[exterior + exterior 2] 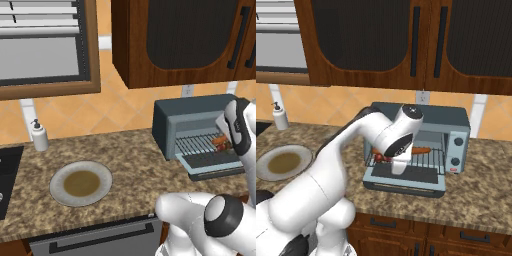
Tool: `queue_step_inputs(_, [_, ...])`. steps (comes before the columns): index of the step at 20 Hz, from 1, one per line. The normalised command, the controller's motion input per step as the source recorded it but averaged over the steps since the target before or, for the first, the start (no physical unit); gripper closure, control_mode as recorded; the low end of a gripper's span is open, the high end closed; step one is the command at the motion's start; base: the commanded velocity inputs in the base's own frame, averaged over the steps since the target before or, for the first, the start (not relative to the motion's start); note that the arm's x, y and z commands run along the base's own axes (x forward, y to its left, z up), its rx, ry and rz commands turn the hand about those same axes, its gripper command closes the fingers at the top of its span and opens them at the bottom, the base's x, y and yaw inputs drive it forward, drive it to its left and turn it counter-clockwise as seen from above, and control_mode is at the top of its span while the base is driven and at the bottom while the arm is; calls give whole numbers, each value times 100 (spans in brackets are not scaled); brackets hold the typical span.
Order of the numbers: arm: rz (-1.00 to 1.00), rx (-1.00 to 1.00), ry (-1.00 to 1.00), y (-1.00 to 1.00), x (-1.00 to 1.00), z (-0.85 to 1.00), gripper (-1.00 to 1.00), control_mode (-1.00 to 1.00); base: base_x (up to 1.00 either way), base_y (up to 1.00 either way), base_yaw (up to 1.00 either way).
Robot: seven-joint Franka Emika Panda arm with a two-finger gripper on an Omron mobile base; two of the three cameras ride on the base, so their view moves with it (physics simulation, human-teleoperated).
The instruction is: Pick up the kebab skewer and baguette bread, and place them inside the toaster oven. Close the toaster oven door and start by setting the timer.
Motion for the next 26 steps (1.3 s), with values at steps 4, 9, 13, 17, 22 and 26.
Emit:
queue_step_inputs(4, [0,0,0,0,40,-5,100,-100,0,0,0])
queue_step_inputs(9, [0,0,-4,0,26,-24,100,-100,0,0,0])
queue_step_inputs(13, [0,0,-1,0,34,-5,100,-100,0,0,0])
queue_step_inputs(17, [0,0,0,-2,37,0,100,-100,0,0,0])
queue_step_inputs(22, [0,0,0,-6,24,-13,100,-100,0,0,0])
queue_step_inputs(26, [0,0,0,-4,9,-23,100,-100,0,0,0])
